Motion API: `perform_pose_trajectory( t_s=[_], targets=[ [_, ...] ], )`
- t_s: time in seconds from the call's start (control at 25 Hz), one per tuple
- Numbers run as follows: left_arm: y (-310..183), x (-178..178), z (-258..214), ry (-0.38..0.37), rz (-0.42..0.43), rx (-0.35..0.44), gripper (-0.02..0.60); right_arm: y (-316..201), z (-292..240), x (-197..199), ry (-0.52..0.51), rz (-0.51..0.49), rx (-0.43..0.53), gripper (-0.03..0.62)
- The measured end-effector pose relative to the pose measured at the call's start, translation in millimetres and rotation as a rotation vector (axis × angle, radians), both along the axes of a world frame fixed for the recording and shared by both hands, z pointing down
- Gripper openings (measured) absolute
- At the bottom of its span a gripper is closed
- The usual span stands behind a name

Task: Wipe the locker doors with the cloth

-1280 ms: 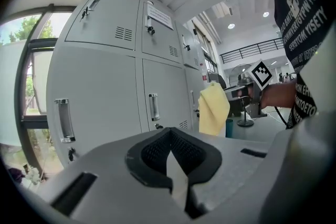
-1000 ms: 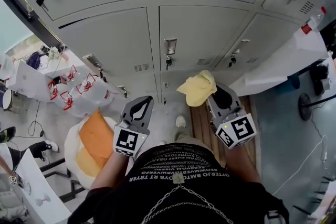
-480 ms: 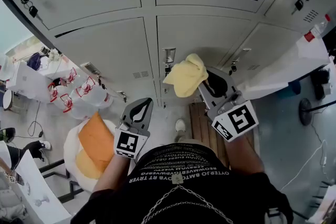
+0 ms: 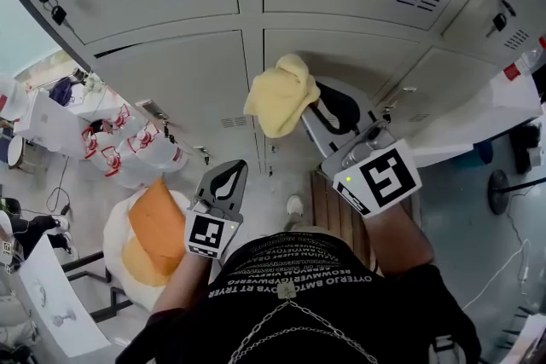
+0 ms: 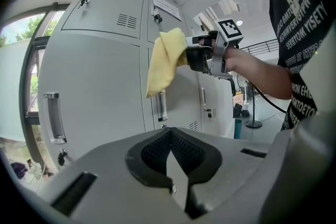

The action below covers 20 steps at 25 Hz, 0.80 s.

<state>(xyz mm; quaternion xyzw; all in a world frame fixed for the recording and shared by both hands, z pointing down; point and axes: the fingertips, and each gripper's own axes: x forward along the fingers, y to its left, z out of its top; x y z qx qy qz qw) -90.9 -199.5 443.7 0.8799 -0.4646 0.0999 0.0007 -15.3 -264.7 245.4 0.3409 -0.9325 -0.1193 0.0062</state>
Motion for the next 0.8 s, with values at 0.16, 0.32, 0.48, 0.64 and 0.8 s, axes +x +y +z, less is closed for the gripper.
perform_pose_trajectory(
  t_s=[0.16, 0.32, 0.48, 0.64, 0.8],
  targets=[
    [0.1, -2.3, 0.9, -0.005, -0.009, -0.004, 0.005, -10.9, -1.1, -4.3, 0.021, 0.019, 0.007, 0.061],
    [-0.8, -1.3, 0.4, -0.008, -0.01, -0.004, 0.005, -19.2, -1.8, -4.4, 0.043, 0.043, 0.027, 0.061],
    [-1.8, 5.5, -0.4, -0.012, 0.005, -0.001, 0.005, -30.1, -1.4, 1.4, 0.053, 0.085, 0.034, 0.061],
    [-3.2, 12.3, -1.8, -0.012, 0.023, 0.002, 0.005, -39.6, 1.9, 12.6, 0.058, 0.13, 0.03, 0.061],
    [-3.4, 15.1, -3.1, -0.015, 0.03, 0.003, 0.005, -49.6, 6.7, 36.4, 0.081, 0.185, 0.031, 0.061]
  ],
)
